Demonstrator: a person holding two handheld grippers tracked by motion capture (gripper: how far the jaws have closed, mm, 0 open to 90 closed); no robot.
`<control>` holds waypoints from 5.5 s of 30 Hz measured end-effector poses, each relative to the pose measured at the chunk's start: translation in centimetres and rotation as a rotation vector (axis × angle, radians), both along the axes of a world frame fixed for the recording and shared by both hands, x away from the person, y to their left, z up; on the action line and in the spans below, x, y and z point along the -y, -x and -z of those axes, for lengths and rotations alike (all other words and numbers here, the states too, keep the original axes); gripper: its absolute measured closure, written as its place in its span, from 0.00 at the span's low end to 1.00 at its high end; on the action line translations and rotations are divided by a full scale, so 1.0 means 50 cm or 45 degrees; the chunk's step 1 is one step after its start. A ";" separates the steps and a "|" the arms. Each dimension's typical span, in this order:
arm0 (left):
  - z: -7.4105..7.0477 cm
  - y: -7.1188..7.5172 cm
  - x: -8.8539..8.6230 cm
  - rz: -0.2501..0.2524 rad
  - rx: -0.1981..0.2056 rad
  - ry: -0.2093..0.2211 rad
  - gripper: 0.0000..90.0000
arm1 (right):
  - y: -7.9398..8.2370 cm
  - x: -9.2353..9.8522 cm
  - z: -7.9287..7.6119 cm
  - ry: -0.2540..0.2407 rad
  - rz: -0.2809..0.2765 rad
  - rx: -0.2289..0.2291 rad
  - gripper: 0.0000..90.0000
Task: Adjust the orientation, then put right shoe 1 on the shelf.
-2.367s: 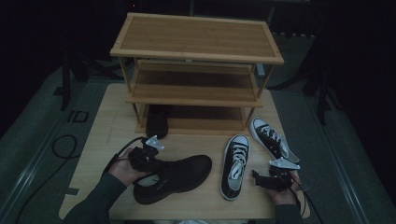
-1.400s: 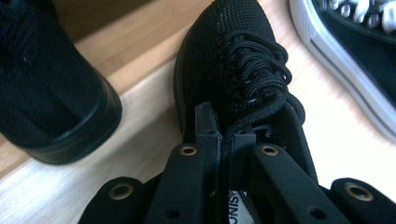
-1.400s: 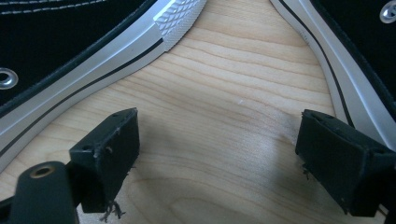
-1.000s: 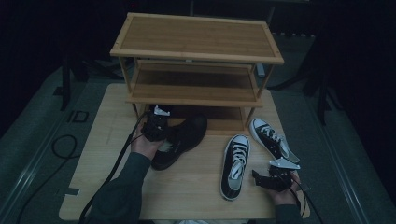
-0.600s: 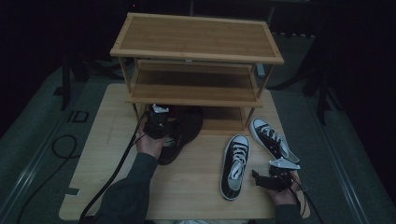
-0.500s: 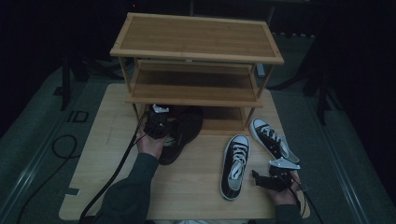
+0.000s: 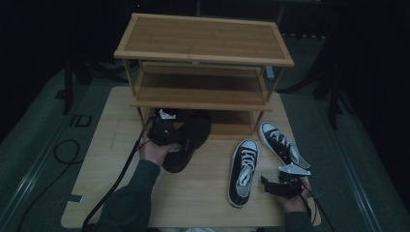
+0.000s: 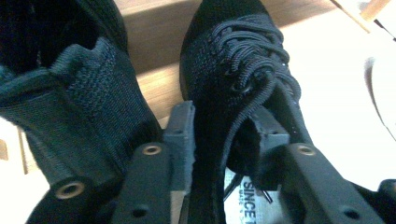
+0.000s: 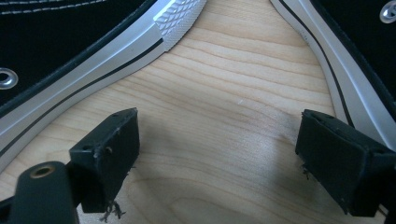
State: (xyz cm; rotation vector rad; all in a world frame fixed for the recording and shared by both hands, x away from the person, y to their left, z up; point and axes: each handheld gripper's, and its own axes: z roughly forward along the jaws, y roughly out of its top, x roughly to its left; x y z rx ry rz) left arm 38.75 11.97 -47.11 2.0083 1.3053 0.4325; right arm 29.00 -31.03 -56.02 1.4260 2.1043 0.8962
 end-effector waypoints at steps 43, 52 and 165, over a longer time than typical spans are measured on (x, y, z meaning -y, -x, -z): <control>0.059 0.145 -0.081 0.174 -0.078 -0.083 1.00 | 0.000 0.000 0.000 0.000 0.000 0.000 0.15; 0.061 0.154 -0.046 0.231 -0.092 -0.074 1.00 | 0.000 0.000 0.000 0.000 0.000 0.000 0.15; 0.072 0.011 0.131 0.296 -0.004 -0.226 1.00 | -0.007 -0.002 0.000 -0.001 -0.024 0.000 0.15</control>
